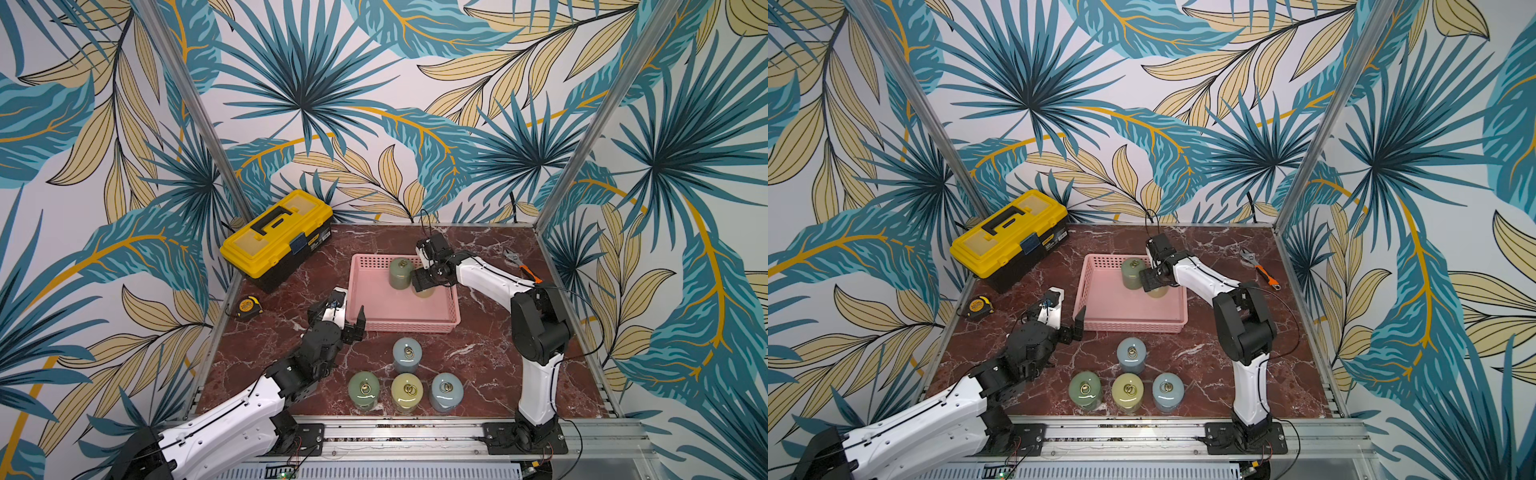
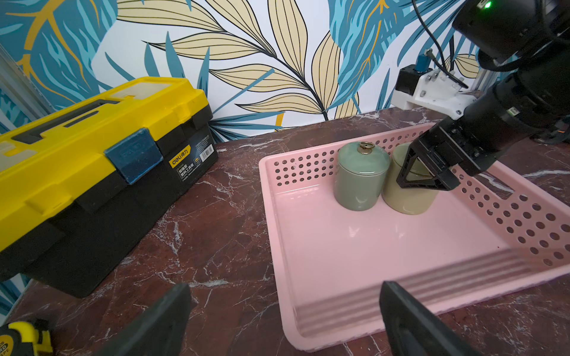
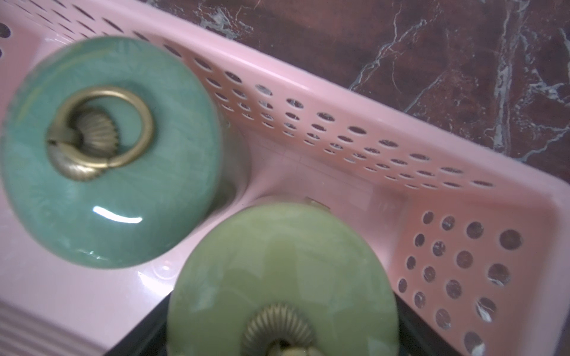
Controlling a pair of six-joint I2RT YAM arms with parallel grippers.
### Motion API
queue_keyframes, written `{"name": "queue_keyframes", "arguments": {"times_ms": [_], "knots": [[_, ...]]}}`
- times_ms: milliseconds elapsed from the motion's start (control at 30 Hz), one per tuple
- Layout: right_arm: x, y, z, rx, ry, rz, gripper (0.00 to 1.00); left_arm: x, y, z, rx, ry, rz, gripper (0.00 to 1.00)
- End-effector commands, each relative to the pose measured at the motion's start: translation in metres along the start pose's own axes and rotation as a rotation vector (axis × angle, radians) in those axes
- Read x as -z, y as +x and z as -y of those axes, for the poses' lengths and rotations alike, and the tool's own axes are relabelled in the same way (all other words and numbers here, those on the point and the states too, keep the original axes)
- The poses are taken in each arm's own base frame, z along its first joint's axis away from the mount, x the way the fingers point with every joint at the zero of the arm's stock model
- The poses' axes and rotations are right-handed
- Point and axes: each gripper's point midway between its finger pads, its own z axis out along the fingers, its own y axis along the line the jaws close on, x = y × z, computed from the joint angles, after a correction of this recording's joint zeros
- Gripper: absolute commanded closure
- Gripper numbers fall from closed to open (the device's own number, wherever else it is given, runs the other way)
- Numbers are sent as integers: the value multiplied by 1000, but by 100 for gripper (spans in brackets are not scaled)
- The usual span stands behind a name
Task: Take the tea canister out of the basket
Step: Pick up the tea canister from the basket.
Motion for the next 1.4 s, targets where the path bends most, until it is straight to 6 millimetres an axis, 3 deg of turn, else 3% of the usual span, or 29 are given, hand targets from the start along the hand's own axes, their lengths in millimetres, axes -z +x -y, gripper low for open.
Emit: {"name": "queue_keyframes", "arguments": {"times_ms": [0,700,1000,1367], "knots": [[29,-13,5,-26,8,50,38,-3,12,-3,-18,-14,-16,0],[96,-19,5,-36,1,140,39,-2,13,-1,-10,-1,-19,0],[128,-6,3,-43,-1,169,39,-3,13,-1,-8,-3,-20,0],[163,26,-5,-64,-9,188,39,0,9,-2,-3,2,-12,0]]}}
